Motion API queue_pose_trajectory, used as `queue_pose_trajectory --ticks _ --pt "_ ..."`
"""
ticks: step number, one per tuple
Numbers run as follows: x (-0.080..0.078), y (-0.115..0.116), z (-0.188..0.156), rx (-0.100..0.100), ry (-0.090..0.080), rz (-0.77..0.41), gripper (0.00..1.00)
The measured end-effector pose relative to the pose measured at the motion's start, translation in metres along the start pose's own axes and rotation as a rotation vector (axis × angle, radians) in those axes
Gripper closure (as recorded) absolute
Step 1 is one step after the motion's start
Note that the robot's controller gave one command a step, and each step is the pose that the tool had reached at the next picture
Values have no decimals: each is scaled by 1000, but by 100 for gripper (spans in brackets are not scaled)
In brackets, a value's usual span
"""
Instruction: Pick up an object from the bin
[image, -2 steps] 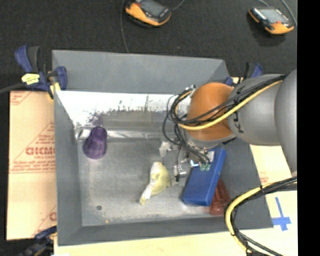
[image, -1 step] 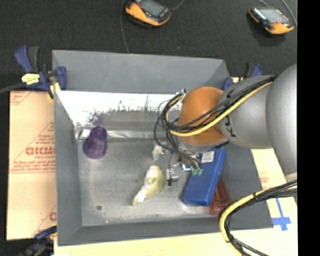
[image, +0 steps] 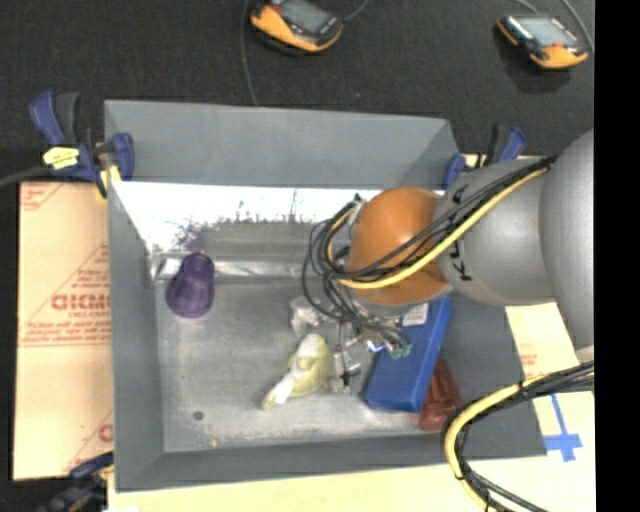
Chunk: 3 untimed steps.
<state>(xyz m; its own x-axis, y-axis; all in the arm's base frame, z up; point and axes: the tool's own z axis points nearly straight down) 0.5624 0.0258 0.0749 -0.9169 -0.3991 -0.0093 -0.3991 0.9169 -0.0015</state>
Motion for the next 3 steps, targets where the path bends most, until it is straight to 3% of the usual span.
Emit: queue_pose_trajectory --ticks 1,3 --pt "7 15 4 1 -4 -190 100" --pt "1 21 2 2 -7 -201 100"
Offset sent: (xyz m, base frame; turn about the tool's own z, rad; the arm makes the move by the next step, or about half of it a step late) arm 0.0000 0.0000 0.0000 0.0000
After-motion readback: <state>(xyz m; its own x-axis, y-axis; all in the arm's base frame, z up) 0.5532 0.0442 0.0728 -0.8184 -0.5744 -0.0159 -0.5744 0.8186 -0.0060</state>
